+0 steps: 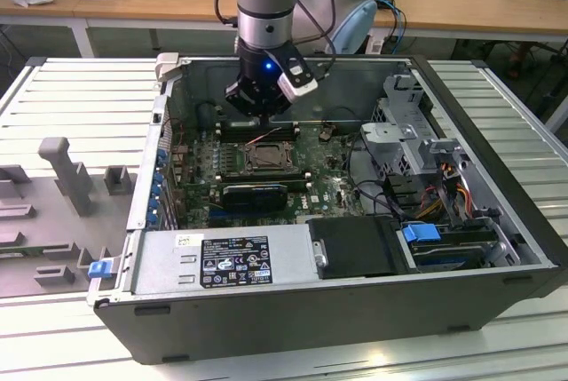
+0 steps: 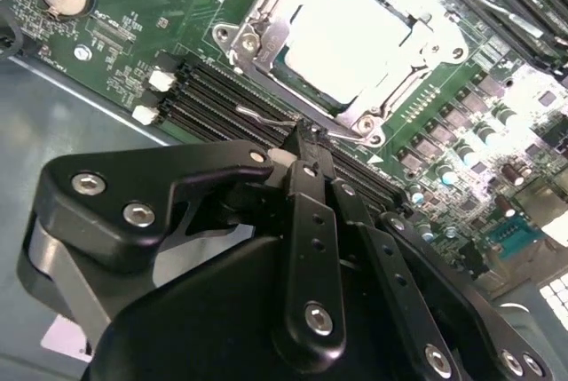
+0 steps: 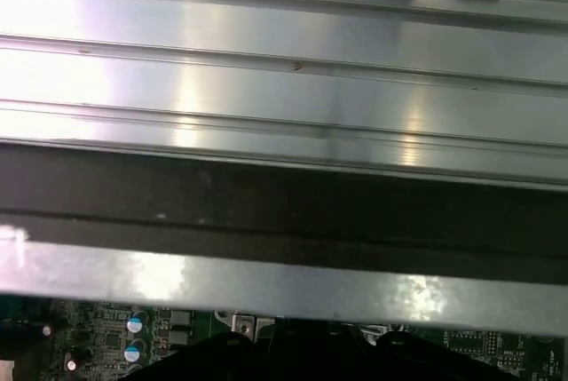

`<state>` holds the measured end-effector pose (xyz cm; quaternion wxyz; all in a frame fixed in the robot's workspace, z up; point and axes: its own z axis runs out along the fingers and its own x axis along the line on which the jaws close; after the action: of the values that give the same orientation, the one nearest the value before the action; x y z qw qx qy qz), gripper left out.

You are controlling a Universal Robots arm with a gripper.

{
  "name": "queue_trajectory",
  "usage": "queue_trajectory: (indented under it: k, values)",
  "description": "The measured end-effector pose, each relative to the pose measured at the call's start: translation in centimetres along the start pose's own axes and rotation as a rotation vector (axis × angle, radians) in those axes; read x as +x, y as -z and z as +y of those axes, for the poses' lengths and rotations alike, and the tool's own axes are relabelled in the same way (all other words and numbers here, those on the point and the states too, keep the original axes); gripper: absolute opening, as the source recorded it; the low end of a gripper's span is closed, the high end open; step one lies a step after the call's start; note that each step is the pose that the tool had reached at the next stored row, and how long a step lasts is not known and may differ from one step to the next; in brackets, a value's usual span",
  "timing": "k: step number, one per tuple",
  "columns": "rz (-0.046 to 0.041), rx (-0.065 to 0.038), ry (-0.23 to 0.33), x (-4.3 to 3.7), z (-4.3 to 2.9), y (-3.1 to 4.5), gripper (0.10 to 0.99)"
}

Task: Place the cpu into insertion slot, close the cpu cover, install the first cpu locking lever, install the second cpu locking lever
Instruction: 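Install the first cpu locking lever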

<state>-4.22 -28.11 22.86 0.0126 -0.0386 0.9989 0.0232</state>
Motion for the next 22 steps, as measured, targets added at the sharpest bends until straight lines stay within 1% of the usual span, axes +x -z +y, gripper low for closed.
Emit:
queue_trajectory:
  k: [5,6,9,12,15,17,22]
  values:
    - [-0.0004,-0.006,0.000,-0.45,0.15,-0.18,0.106]
    - [-0.0008,-0.008,0.000,-0.66,0.19,-0.29,0.106]
    - [-0.0006,-0.009,0.000,-1.48,0.14,-0.75,0.106]
    - [-0.0006,-0.009,0.000,-1.90,0.09,-1.04,0.106]
    - [-0.0007,-0.009,0.000,-2.08,0.06,-1.35,0.106]
    - [-0.0006,-0.009,0.000,-2.09,0.04,-1.70,0.106]
    - [-0.0006,-0.008,0.000,-2.08,0.02,-2.20,0.106]
